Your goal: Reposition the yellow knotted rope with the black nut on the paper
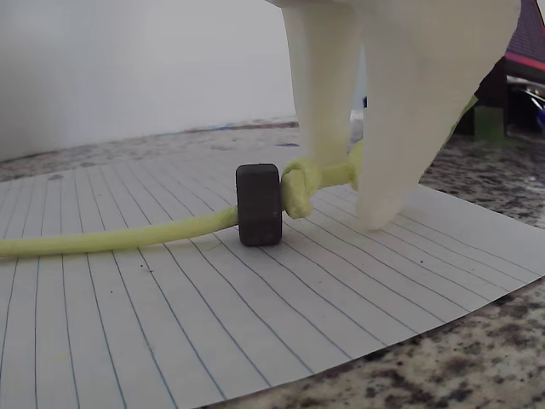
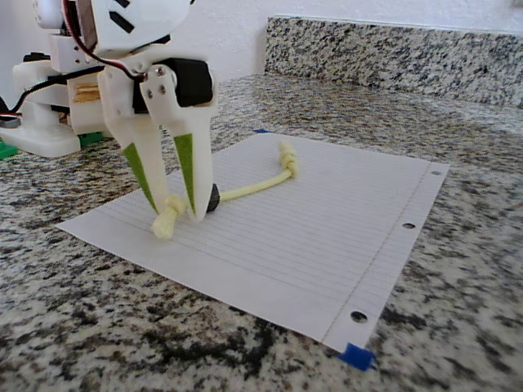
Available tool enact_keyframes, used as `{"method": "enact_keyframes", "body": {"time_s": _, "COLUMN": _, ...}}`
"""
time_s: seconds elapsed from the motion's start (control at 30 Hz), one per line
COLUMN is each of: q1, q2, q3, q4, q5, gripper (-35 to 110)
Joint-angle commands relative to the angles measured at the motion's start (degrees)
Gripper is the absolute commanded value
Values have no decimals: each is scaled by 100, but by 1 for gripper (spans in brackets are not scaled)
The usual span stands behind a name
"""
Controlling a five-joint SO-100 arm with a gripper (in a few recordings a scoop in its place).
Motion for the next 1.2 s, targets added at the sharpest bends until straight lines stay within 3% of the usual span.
{"method": "enact_keyframes", "body": {"time_s": 0.0, "q1": 53, "q2": 18, "q3": -149, "q4": -62, "q5": -53, "gripper": 34}}
{"method": "enact_keyframes", "body": {"time_s": 0.2, "q1": 79, "q2": 26, "q3": -158, "q4": -62, "q5": -79, "gripper": 24}}
{"method": "enact_keyframes", "body": {"time_s": 0.37, "q1": 88, "q2": 70, "q3": -158, "q4": -35, "q5": -88, "gripper": 0}}
{"method": "enact_keyframes", "body": {"time_s": 0.77, "q1": 237, "q2": 571, "q3": -158, "q4": 88, "q5": -343, "gripper": 0}}
{"method": "enact_keyframes", "body": {"time_s": 1.17, "q1": 1116, "q2": 2435, "q3": -220, "q4": 132, "q5": -853, "gripper": 0}}
